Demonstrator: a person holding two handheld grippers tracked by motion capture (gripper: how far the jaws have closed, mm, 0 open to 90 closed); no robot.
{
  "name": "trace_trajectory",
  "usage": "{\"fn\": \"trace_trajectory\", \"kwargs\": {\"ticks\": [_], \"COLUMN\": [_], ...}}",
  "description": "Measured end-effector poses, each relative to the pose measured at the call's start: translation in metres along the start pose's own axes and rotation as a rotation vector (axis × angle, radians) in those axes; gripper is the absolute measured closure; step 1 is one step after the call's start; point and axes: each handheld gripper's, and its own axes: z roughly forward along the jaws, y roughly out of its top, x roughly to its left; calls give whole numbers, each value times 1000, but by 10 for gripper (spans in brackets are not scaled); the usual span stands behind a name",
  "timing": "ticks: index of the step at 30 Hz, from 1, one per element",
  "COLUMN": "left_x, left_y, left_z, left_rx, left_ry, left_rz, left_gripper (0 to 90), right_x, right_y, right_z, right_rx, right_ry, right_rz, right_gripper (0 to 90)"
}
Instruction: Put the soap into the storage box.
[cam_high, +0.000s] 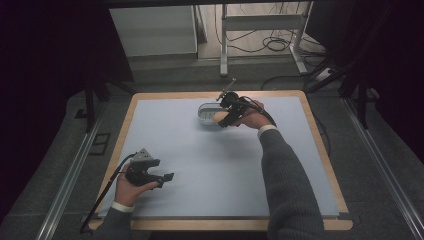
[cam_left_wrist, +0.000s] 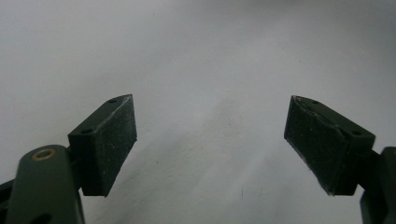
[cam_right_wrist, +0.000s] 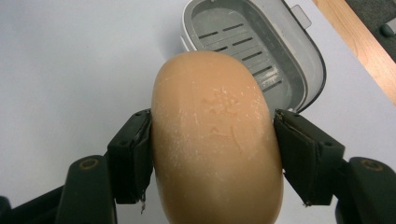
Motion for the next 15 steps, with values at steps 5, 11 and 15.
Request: {"fn": "trace_trajectory", "kwargs": {"ticks": [5, 11, 15], "left_x": [0, 0, 1], "left_y": [0, 0, -1], "left_z": [1, 2, 2], "left_rx": [2, 4, 5], "left_ry": [-3, -7, -7], "left_rz": [-1, -2, -2], "left_gripper": [173, 173, 173], "right_x": [-4, -10, -12], "right_y": [5, 12, 18], "right_z": [4, 9, 9], "right_rx": [-2, -9, -25], "right_ry": [-2, 2, 2], "right_rz": [-4, -5, -7], "right_gripper": [325, 326, 327]}}
